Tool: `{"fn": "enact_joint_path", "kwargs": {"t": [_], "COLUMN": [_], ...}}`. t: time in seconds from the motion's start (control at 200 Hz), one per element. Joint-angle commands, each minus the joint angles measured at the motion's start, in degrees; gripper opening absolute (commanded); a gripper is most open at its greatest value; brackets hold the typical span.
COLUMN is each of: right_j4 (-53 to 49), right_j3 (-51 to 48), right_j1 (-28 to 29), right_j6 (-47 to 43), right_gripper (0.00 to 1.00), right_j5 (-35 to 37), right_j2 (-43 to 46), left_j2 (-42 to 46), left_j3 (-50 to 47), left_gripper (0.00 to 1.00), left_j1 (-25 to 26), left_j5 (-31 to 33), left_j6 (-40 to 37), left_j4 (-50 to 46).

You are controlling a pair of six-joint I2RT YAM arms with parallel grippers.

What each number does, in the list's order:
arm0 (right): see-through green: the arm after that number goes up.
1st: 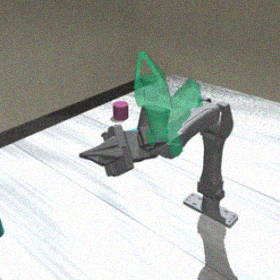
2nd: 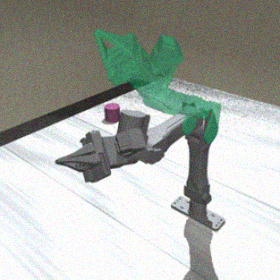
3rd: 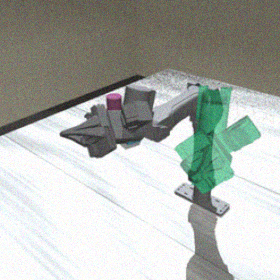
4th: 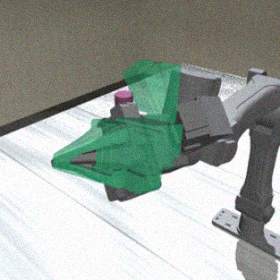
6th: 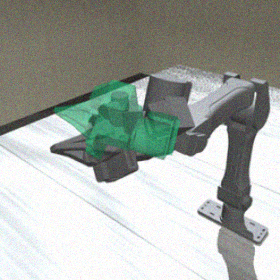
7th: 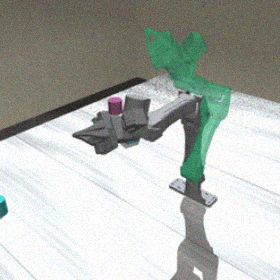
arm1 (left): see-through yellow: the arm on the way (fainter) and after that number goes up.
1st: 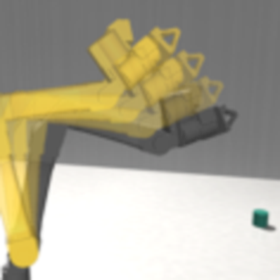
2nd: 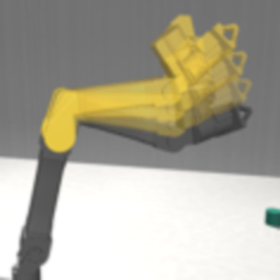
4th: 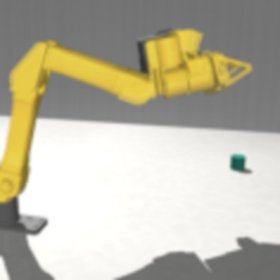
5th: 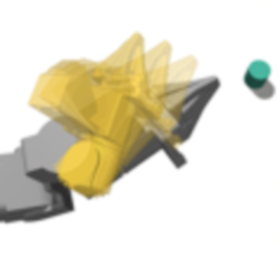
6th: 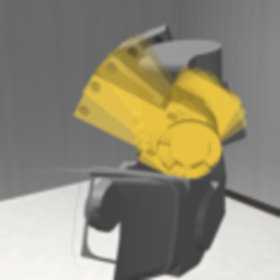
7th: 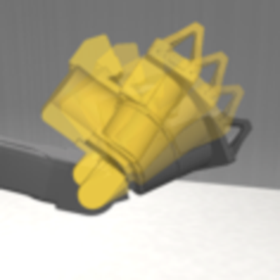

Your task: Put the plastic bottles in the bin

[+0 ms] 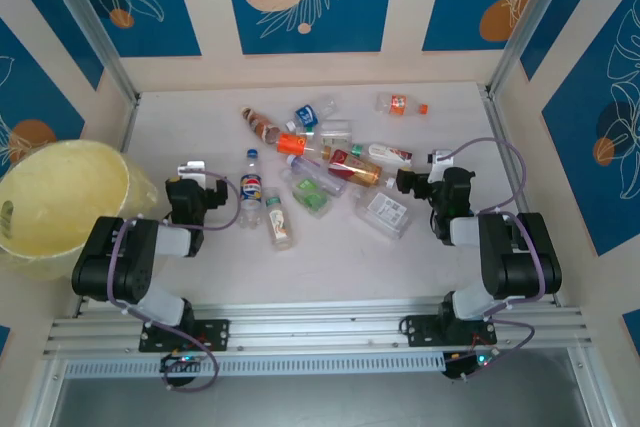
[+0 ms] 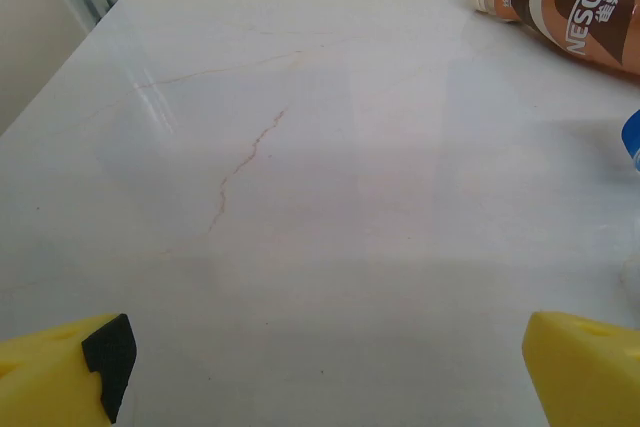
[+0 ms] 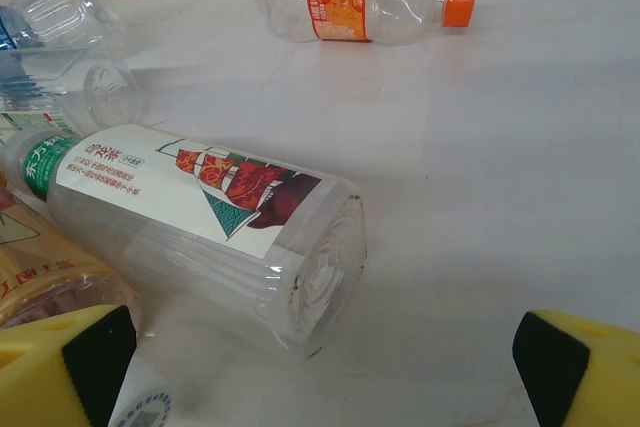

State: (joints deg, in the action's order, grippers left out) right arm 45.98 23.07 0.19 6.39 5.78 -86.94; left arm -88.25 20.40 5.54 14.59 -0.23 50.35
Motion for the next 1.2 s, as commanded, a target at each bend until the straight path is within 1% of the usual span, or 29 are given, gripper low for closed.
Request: {"fn": "enact_joint_path", "kwargs": {"t": [0.0,0.995,1.105,1.165,1.195], "right_j4": [-0.01,0.52,0.02,-1.32,-3.8], "right_j3": [0.97,0.52,0.66,0.6,0.95], "right_j1": [-0.27,-0.14,-0.1,-0.16,-0.19], "right_j6": [-0.55,-0.77,-0.34,-0.68,-1.0], "right_gripper": [0.99,0.99,0.99,0.99,0.99], "right_j5": [-1.3,-1.02,-0.27,-1.37,-2.31], "right_j2": [-0.38,-0.2,0.36,2.55,4.25], "left_j2": [0.1,0.22,1.91,4.46,6.28], "left_j3": [0.78,0.67,2.03,3.23,3.9], "left_gripper": [1.0,1.0,1.0,1.0,1.0], "left_j1": [0.34,0.34,0.34,0.31,0.4], "left_j5": [-0.79,-1.08,-1.89,-1.84,-2.09], "left_j6": [-0.78,-0.98,-1.2,-1.26,-1.55], "left_j4": [1.16,1.35,-2.37,-6.74,-9.38]}}
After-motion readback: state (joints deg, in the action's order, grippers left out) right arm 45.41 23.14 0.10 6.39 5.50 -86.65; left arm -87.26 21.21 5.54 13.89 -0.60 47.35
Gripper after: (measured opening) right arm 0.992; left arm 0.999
